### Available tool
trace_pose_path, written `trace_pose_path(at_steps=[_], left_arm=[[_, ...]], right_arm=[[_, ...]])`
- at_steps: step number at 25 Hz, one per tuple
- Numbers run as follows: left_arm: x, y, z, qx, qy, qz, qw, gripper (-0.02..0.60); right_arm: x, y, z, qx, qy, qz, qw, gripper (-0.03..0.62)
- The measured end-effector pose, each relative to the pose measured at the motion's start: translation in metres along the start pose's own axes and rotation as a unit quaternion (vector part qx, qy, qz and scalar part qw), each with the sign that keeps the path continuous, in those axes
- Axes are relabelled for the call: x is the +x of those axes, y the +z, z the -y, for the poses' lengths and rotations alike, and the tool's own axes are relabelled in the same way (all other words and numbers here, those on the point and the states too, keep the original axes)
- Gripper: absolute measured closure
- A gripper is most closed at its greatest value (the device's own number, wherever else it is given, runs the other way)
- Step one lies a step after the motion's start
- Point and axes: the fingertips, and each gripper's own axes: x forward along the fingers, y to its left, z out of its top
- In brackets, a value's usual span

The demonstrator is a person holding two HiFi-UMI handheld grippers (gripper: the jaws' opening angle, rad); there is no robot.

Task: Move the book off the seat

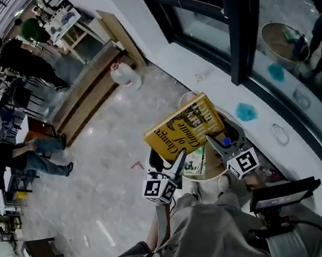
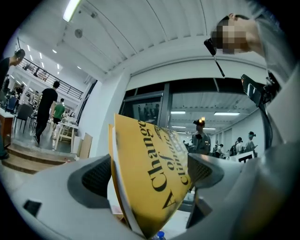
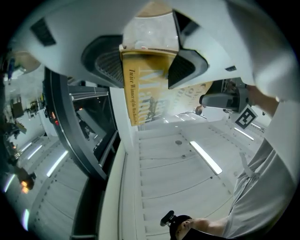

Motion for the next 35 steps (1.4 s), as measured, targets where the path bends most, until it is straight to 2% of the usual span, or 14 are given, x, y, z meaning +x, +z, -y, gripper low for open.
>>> trace_pose_path(at_steps=[5,9,13,16,19,22,25,28,31,33,35], left_arm=[[0.014,0.003,-0.001,-0.019,-0.057,0.003,0.9982,0.075],[0.057,-0.016,0.004,-0.034,-0.114,-0.001,0.9929,0.075],[0.091,-0.02,-0.013,-0.023,-0.123,-0.004,0.9921,0.077],[0.097,-0.03,-0.029,-0.042,-0.103,-0.013,0.9937,0.075],[0.09,-0.054,-0.049,-0.066,-0.065,-0.042,0.9948,0.075],[0.089,-0.091,-0.078,-0.086,-0.028,-0.073,0.9932,0.075],[0.082,-0.14,-0.113,-0.123,0.01,-0.102,0.9871,0.075],[0.06,-0.199,-0.138,-0.16,0.064,-0.136,0.9756,0.075],[0.034,-0.269,-0.151,-0.189,0.102,-0.172,0.9615,0.075],[0.017,-0.315,-0.155,-0.215,0.124,-0.194,0.9491,0.075],[0.002,-0.359,-0.155,-0.246,0.149,-0.214,0.9336,0.075]], right_arm=[[-0.01,0.004,0.0,-0.017,-0.059,-0.015,0.998,0.309],[-0.009,0.003,0.036,-0.048,-0.098,-0.038,0.993,0.309],[0.013,-0.021,0.059,-0.041,-0.104,-0.056,0.992,0.309],[0.03,-0.035,0.062,-0.02,-0.093,-0.082,0.992,0.309],[0.045,-0.059,0.057,-0.003,-0.058,-0.128,0.99,0.309],[0.071,-0.094,0.056,-0.006,-0.022,-0.17,0.985,0.309],[0.103,-0.143,0.048,-0.005,0.012,-0.208,0.978,0.309],[0.116,-0.205,0.033,0.002,0.066,-0.265,0.962,0.309],[0.121,-0.271,0.016,0.018,0.118,-0.31,0.943,0.309],[0.122,-0.314,0.007,0.025,0.15,-0.339,0.928,0.309],[0.121,-0.361,-0.002,0.02,0.186,-0.375,0.908,0.309]])
